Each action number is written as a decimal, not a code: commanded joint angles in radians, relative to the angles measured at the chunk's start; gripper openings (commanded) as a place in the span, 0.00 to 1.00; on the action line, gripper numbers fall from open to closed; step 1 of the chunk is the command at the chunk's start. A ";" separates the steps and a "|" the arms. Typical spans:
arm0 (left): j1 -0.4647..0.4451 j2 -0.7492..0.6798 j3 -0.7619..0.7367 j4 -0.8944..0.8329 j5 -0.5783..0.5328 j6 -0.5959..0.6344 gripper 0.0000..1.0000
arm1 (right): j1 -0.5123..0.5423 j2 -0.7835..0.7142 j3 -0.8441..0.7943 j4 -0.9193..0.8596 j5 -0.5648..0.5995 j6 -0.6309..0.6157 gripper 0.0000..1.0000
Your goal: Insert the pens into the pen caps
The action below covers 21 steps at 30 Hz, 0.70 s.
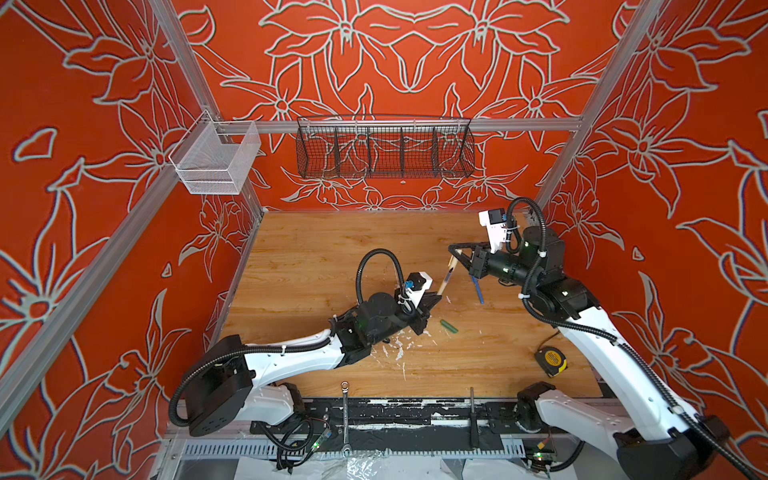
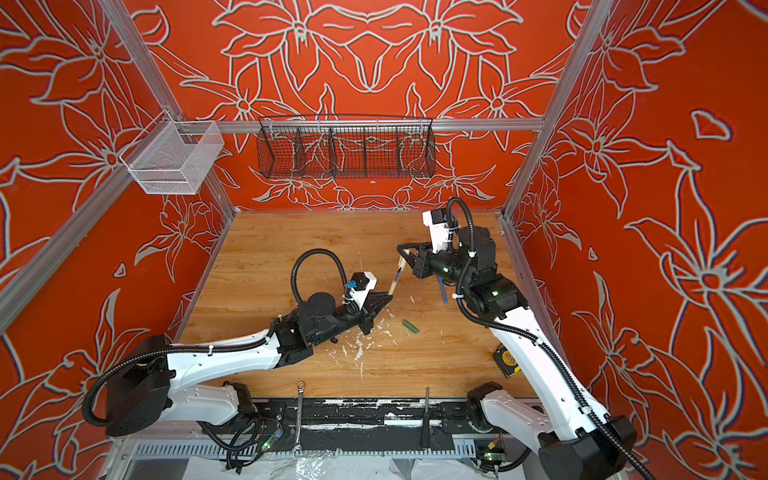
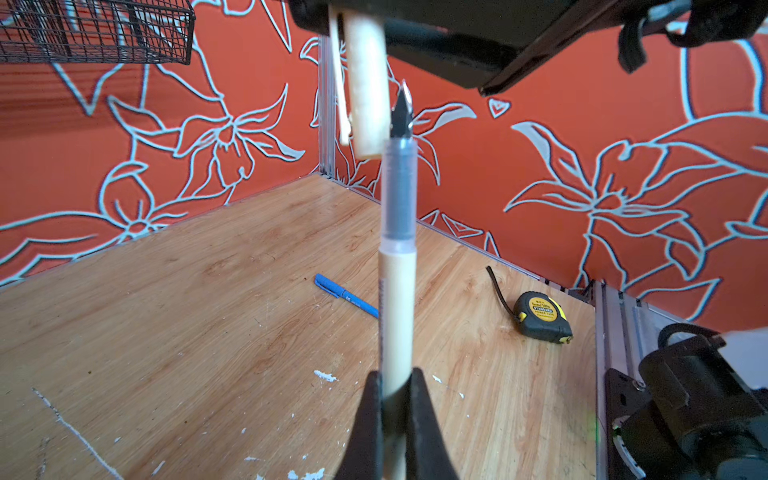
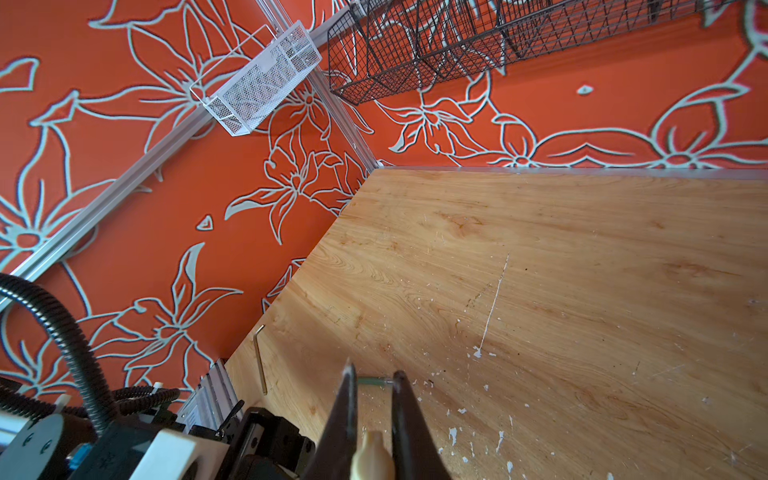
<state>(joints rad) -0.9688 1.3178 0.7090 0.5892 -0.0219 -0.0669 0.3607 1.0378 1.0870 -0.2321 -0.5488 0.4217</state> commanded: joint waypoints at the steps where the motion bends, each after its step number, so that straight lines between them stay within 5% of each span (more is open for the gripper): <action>1: -0.001 -0.018 0.024 -0.002 -0.006 0.017 0.00 | 0.007 -0.014 0.009 0.004 0.025 0.000 0.00; 21: -0.001 -0.013 0.029 -0.014 0.000 0.016 0.00 | 0.006 -0.019 0.059 -0.008 -0.011 -0.005 0.00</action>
<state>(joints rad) -0.9688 1.3174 0.7105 0.5686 -0.0227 -0.0666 0.3607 1.0248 1.1591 -0.2501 -0.5331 0.4217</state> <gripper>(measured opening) 0.060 0.149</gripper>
